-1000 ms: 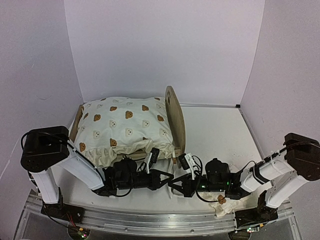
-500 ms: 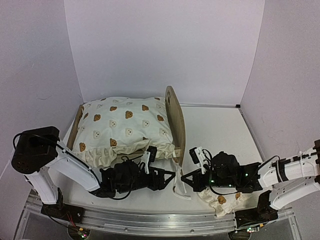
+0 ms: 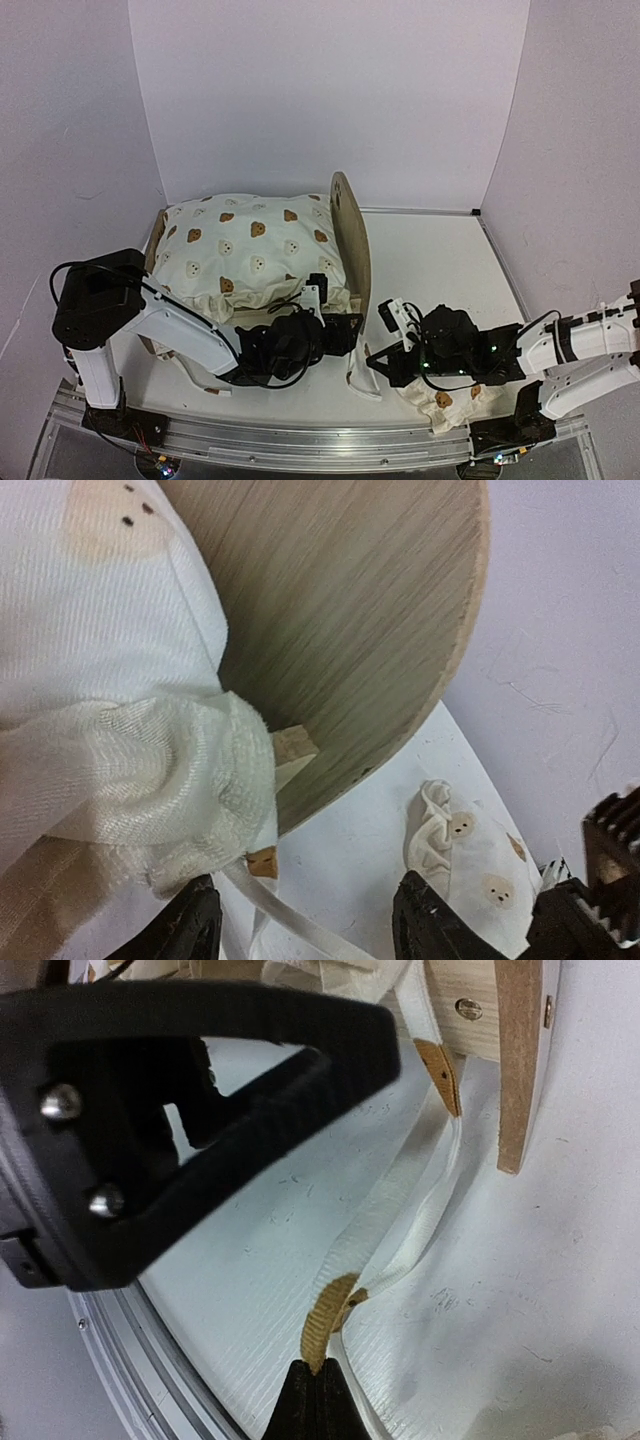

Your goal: Set up the pet bed

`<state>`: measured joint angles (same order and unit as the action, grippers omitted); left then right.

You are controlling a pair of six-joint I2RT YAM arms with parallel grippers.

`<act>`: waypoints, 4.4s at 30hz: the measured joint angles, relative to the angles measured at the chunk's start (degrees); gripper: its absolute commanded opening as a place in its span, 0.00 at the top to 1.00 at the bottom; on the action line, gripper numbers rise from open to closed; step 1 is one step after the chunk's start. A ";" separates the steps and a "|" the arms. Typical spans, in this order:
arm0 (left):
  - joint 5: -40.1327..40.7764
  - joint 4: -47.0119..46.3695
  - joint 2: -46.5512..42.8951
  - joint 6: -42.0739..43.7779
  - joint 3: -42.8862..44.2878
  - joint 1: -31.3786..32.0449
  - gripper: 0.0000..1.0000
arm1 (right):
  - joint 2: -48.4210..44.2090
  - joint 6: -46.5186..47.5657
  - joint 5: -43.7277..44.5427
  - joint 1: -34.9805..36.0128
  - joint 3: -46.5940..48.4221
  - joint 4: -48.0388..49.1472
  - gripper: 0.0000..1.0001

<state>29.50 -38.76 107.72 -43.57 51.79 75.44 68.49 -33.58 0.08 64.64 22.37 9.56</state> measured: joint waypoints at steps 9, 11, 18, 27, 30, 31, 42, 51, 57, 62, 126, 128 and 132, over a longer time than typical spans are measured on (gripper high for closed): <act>3.54 3.56 5.33 -4.02 5.79 -0.42 0.49 | -1.81 0.79 -0.02 0.00 0.00 0.09 1.00; 3.91 4.13 5.99 -4.46 6.73 -0.72 0.52 | -2.34 0.79 -0.09 0.00 0.00 0.09 1.00; 5.77 6.12 7.93 -5.40 9.46 -1.51 0.78 | -4.22 0.74 -0.87 0.00 -0.04 0.13 1.00; 2.62 6.25 7.30 -3.13 8.87 -2.86 1.00 | -6.25 -0.52 -0.07 -0.50 -1.36 -0.13 1.00; -0.33 5.75 4.33 -1.36 5.66 -3.28 1.00 | -5.81 -0.13 -0.13 -1.92 -1.05 -0.61 1.00; -1.42 5.09 3.10 -0.79 4.26 -3.41 1.00 | -5.29 0.20 -0.13 -2.49 -0.66 -0.92 1.00; -12.52 -3.21 -3.82 4.81 -6.23 -3.89 1.00 | 9.29 10.01 -0.70 -7.87 13.22 -3.32 1.00; -16.65 -5.29 -4.92 7.63 -8.44 -4.61 1.00 | 16.79 19.98 0.68 -8.33 19.02 -4.92 1.00; -18.75 -5.31 -6.01 9.07 -8.79 -5.31 1.00 | 20.46 31.12 1.25 -8.94 22.23 -6.45 1.00; -21.44 -5.29 -6.10 9.07 -8.79 -6.54 1.00 | 23.63 42.77 -0.46 -9.07 26.27 -6.54 1.00; -2.58 -15.89 -2.23 69.48 -14.40 -8.83 0.92 | 27.47 74.27 -15.61 -16.70 29.03 -7.52 1.00; -3.52 -16.39 -2.75 67.56 -14.45 -8.52 0.88 | 26.95 72.02 -17.09 -16.50 27.58 -4.00 1.00; -5.51 -16.85 -6.08 62.47 -17.59 -6.47 0.83 | 26.75 70.12 -21.05 -15.96 26.95 1.20 1.00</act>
<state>23.99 -55.61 101.65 18.90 34.20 68.97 95.24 36.53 -20.97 48.69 49.32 10.76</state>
